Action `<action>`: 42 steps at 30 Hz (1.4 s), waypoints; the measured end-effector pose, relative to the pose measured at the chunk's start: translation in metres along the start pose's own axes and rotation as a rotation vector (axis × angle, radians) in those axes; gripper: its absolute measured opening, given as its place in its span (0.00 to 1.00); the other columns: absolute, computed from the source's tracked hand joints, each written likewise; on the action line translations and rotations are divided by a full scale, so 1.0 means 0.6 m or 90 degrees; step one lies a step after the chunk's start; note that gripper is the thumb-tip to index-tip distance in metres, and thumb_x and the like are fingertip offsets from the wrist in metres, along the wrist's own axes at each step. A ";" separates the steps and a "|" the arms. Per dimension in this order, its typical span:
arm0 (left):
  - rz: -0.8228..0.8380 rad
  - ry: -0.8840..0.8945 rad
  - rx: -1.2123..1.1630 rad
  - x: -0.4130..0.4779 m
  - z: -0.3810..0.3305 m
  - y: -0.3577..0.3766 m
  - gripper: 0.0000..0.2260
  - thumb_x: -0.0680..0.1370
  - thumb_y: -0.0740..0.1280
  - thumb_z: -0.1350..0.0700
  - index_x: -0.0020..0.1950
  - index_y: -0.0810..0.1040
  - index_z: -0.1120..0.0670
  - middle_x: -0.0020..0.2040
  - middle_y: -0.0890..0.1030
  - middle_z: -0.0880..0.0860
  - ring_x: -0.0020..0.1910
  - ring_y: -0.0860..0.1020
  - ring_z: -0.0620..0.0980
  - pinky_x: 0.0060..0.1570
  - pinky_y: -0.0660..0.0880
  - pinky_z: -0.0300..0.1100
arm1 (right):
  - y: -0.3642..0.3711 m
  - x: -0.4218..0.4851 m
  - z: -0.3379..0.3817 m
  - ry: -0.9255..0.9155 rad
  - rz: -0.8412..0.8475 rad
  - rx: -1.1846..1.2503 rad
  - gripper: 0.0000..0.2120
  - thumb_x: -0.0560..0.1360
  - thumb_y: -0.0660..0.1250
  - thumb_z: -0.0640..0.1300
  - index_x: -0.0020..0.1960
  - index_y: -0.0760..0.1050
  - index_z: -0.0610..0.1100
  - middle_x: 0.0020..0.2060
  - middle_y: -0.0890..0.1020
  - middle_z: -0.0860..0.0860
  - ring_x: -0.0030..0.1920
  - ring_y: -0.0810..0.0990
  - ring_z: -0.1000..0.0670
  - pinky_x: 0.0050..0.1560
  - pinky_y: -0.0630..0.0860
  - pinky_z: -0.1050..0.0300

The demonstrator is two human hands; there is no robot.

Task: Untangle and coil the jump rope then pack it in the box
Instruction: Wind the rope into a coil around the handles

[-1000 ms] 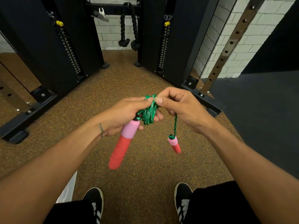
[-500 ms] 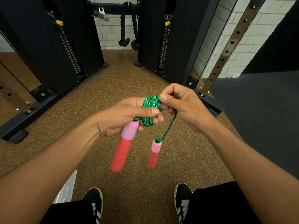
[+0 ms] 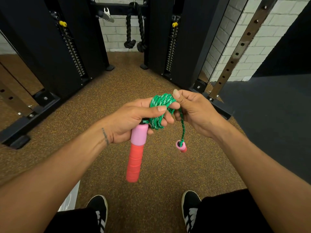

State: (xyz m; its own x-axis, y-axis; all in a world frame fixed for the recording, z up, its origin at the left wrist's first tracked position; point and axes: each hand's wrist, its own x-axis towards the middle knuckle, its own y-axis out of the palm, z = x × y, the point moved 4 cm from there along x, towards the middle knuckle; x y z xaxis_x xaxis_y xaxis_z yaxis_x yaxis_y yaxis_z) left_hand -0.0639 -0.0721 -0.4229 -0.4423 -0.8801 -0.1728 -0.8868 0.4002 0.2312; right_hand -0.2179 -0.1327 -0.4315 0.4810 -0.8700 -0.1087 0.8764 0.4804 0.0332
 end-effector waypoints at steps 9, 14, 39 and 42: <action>-0.009 0.062 -0.080 0.001 -0.015 -0.010 0.17 0.75 0.66 0.53 0.63 0.80 0.54 0.45 0.83 0.49 0.39 0.79 0.41 0.28 0.72 0.34 | 0.010 0.005 -0.030 0.017 0.045 -0.004 0.15 0.79 0.64 0.48 0.59 0.75 0.37 0.42 0.76 0.43 0.36 0.74 0.53 0.39 0.72 0.59; -0.032 0.071 -0.102 0.003 -0.014 -0.010 0.17 0.77 0.64 0.53 0.64 0.79 0.55 0.46 0.84 0.48 0.40 0.80 0.40 0.28 0.73 0.34 | 0.020 0.007 -0.040 0.039 0.058 -0.030 0.09 0.82 0.62 0.44 0.58 0.77 0.41 0.40 0.78 0.48 0.38 0.76 0.53 0.44 0.75 0.53; -0.280 0.100 0.555 0.012 -0.005 -0.032 0.14 0.80 0.62 0.44 0.50 0.78 0.54 0.37 0.80 0.56 0.33 0.75 0.48 0.37 0.78 0.60 | 0.035 -0.018 -0.001 -0.086 0.133 -0.169 0.09 0.75 0.70 0.40 0.39 0.76 0.38 0.31 0.78 0.49 0.35 0.74 0.53 0.41 0.73 0.61; -0.234 0.057 0.520 0.011 -0.001 -0.030 0.11 0.81 0.62 0.46 0.47 0.78 0.52 0.33 0.80 0.45 0.33 0.77 0.48 0.35 0.79 0.56 | 0.033 -0.018 0.002 -0.106 0.116 -0.179 0.09 0.76 0.71 0.41 0.42 0.76 0.36 0.37 0.80 0.36 0.35 0.73 0.50 0.37 0.70 0.57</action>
State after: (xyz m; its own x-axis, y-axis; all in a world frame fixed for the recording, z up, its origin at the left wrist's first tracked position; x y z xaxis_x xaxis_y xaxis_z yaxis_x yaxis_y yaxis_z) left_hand -0.0506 -0.0851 -0.4275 -0.1299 -0.9914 -0.0186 -0.8048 0.1163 -0.5821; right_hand -0.2059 -0.1139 -0.4287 0.6457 -0.7627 0.0381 0.7468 0.6203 -0.2398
